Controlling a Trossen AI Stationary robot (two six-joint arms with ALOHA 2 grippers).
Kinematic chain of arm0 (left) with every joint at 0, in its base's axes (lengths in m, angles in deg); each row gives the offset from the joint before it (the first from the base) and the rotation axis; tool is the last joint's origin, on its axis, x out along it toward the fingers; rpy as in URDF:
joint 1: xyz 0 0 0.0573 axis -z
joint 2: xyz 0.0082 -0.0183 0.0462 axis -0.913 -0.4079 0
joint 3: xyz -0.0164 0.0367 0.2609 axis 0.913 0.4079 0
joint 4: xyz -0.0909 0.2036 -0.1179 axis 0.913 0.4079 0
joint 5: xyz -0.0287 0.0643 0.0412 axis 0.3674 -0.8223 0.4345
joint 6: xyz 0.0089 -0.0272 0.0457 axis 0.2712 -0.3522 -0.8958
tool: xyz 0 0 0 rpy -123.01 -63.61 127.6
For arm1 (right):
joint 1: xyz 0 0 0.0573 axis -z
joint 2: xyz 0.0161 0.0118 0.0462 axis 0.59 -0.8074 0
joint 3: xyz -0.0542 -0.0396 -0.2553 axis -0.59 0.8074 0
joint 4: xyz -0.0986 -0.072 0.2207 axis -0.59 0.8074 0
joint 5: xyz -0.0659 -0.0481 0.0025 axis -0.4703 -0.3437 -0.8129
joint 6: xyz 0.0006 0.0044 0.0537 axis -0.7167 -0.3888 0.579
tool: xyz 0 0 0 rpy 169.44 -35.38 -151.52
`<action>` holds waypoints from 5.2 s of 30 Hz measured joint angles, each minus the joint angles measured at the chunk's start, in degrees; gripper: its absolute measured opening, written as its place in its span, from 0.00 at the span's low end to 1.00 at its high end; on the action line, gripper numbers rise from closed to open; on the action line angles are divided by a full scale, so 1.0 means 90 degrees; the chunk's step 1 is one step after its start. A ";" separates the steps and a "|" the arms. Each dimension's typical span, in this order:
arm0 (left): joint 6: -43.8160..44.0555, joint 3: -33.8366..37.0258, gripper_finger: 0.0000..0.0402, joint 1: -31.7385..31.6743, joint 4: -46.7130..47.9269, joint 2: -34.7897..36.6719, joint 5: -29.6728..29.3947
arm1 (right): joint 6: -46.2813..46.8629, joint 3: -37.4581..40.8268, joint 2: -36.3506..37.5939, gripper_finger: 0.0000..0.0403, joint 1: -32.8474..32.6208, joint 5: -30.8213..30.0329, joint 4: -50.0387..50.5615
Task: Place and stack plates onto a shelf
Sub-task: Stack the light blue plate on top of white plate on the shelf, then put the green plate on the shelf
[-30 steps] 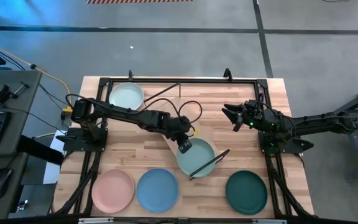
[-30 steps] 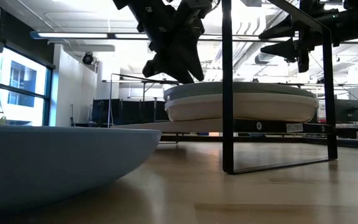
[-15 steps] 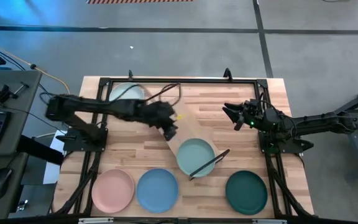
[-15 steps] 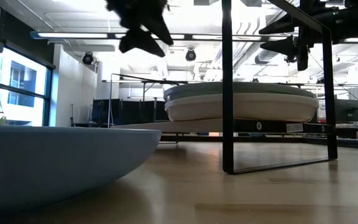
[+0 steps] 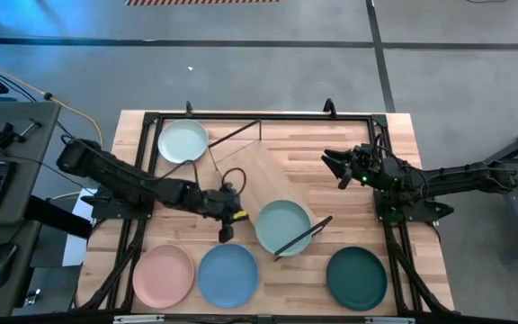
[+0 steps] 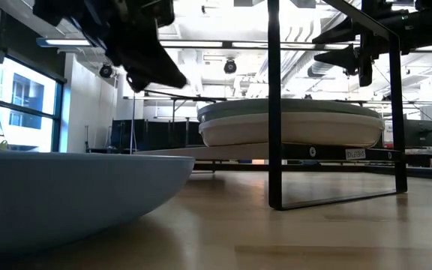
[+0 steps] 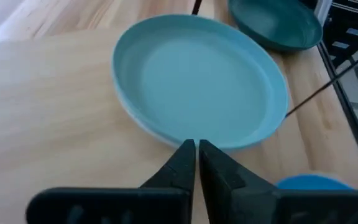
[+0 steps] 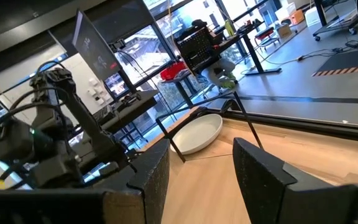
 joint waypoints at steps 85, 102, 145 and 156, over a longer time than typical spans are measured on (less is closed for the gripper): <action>0.0786 0.1770 0.00 -0.1344 -0.2173 0.3621 -0.0108 | 0.5582 -0.4033 -0.2262 0.39 -0.4294 0.3579 0.8474; 0.0786 0.1770 0.00 -0.1344 -0.2180 0.3621 -0.0108 | 0.7508 -0.2045 -0.3332 0.39 -0.4680 0.4335 0.7459; 0.0961 0.1770 0.00 -0.1348 -0.2170 0.3621 -0.0125 | 0.4953 -0.2319 -0.2203 0.00 -0.4697 0.5069 0.6146; 0.0963 0.1768 0.00 -0.1585 -0.2197 0.3623 -0.0127 | 0.4061 -0.4057 -0.2220 0.00 -0.3899 0.4863 0.6204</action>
